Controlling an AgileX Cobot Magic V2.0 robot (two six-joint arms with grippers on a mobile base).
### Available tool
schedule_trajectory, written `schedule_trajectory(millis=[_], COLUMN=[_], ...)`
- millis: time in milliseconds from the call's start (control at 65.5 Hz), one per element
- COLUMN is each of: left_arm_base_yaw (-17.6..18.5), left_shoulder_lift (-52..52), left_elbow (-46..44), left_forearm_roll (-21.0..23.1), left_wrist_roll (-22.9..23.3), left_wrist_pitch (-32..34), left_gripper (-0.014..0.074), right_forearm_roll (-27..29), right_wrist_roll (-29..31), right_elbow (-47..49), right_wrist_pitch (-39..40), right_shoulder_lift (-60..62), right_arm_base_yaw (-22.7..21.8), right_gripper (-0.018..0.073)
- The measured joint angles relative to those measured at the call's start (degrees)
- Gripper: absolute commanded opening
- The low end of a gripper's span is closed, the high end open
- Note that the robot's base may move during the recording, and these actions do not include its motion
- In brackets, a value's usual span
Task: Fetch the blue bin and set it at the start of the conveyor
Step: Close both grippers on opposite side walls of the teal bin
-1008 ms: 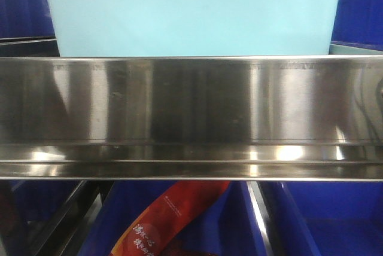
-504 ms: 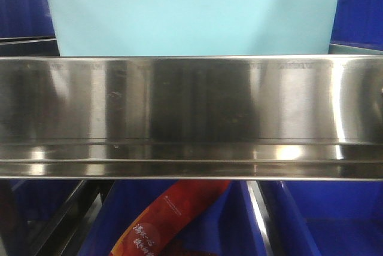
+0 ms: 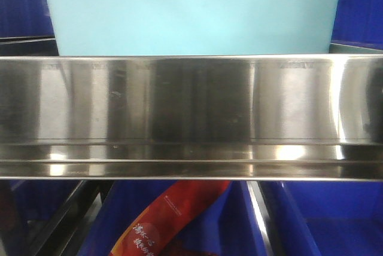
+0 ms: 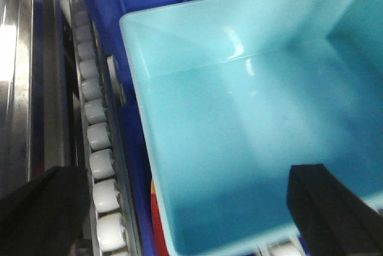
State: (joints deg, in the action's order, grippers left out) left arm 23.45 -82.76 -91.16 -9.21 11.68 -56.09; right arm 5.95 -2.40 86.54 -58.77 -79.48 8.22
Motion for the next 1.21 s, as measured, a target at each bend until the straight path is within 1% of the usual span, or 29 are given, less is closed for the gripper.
schedule_trajectory(millis=[92, 260, 351, 489, 550, 595, 626, 702, 718, 794, 809, 824, 840, 870, 901, 931, 947, 1023, 1206], left_arm_base_yaw=[-2.2, -6.4, -7.1, -7.1, -7.1, -7.1, -7.1, -7.1, -7.1, -7.1, -7.1, -7.1, -7.1, -7.1, -7.1, -7.1, -7.1, -7.0, -7.0], left_shoulder_lift=[-4.3, -10.3, -12.9, -16.1, -17.1, -17.5, -17.8, -17.9, -17.9, -17.9, -17.9, -17.9, -17.9, -17.9, -17.9, -17.9, -17.9, -17.9, -17.9], left_elbow=[-2.5, -3.2, -3.2, -3.2, -3.2, -3.2, -3.2, -3.2, -3.2, -3.2, -3.2, -3.2, -3.2, -3.2, -3.2, -3.2, -3.2, -3.2, -3.3], left_forearm_roll=[1.1, 6.0, 6.5, 7.0, 7.4, 7.4, 7.4, 7.4, 7.4, 7.4, 7.4, 7.4, 7.4, 7.4, 7.8, 8.6, 8.8, 9.2, 9.2], left_wrist_roll=[0.3, 0.4, 0.4, 0.4, 0.4, 0.4, 0.4, 0.4, 0.4, 0.4, 0.4, 0.4, 0.4, 0.4, 0.4, 0.4, 0.4, 0.5, 0.6], left_wrist_pitch=[-0.9, -0.6, -0.2, 0.0, 0.0, 0.2, 0.2, 0.2, 0.2, 0.2, 0.2, 0.2, 0.0, -0.2, -0.2, -0.1, -0.1, -0.2, -0.6], left_gripper=[0.0568, 0.0568, 0.0568, 0.0568, 0.0564, 0.0543, 0.0521, 0.0401, 0.0372, 0.0200, 0.0145, 0.0108, 0.0090, 0.0000, -0.0069, -0.0116, -0.0110, -0.0111, -0.0111], right_forearm_roll=[-0.1, -0.1, -0.1, -0.1, -0.1, -0.1, -0.1, -0.1, -0.1, -0.1, -0.1, -0.1, -0.1, 0.3, 0.7, 0.9, 0.9, 1.0, 1.1], right_wrist_roll=[-0.1, -0.1, -0.1, -0.1, -0.1, -0.1, -0.1, -0.1, -0.1, -0.1, -0.1, -0.1, -0.1, -0.2, -0.2, -0.6, -0.7, -1.1, -1.2], right_elbow=[2.4, 3.8, 3.8, 3.8, 3.8, 3.8, 3.8, 3.8, 3.8, 3.8, 3.8, 3.8, 3.8, 3.8, 3.8, 3.8, 3.8, 3.8, 3.8], right_wrist_pitch=[-0.4, -0.4, 0.0, 1.1, 1.6, 1.7, 1.8, 2.1, 2.2, 2.5, 2.5, 2.5, 2.5, 2.5, 2.6, 2.6, 2.6, 2.8, 2.8], right_shoulder_lift=[-3.7, -9.6, -12.0, -15.0, -16.0, -16.6, -16.9, -17.4, -17.5, -17.5, -17.5, -17.5, -17.5, -17.5, -17.5, -17.5, -17.5, -17.5, -17.5], right_arm_base_yaw=[-0.1, 0.2, 0.5, 0.6, 0.6, 0.6, 0.6, 0.6, 0.6, 0.6, 0.6, 0.6, 0.6, 0.6, 0.7, 0.7, 0.8, 0.9, 0.9], right_gripper=[0.0558, 0.0558, 0.0558, 0.0558, 0.0536, 0.0482, 0.0426, 0.0274, 0.0222, 0.0054, 0.0024, -0.0004, -0.0031, -0.0080, -0.0122, -0.0150, -0.0169, -0.0150, -0.0152])
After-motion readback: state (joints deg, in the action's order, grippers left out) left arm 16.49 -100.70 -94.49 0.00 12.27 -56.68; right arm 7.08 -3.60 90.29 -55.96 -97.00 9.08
